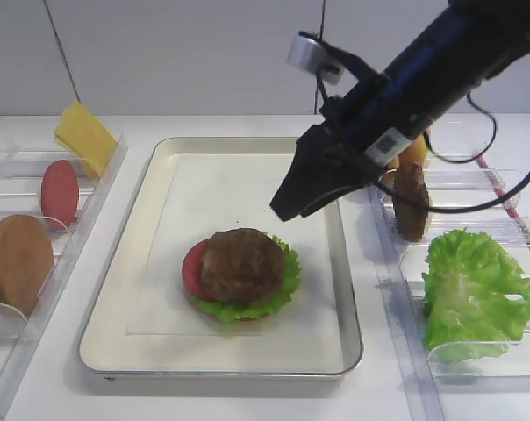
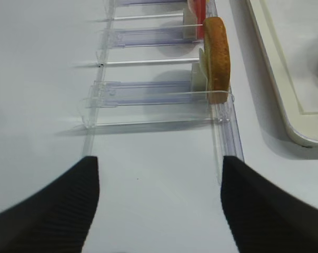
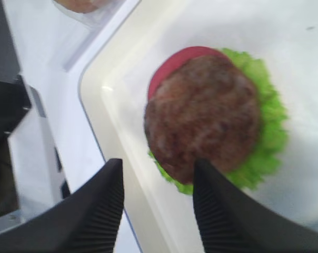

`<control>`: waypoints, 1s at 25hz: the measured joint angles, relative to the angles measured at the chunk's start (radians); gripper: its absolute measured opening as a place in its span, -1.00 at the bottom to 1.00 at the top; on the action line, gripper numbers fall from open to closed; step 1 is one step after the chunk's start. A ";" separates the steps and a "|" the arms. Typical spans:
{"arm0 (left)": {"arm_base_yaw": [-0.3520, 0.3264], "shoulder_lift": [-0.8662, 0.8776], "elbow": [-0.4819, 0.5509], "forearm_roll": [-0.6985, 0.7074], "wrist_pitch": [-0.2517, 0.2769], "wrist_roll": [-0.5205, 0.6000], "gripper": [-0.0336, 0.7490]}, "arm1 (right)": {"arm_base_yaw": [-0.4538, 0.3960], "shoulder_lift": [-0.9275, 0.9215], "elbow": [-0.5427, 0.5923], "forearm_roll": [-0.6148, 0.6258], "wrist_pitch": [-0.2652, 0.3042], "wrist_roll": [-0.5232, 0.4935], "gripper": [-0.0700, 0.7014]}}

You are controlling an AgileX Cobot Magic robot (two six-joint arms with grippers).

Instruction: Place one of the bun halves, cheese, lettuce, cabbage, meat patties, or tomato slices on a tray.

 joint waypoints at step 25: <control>0.000 0.000 0.000 0.000 0.000 0.000 0.34 | 0.000 -0.546 -0.207 -0.729 0.068 0.714 0.41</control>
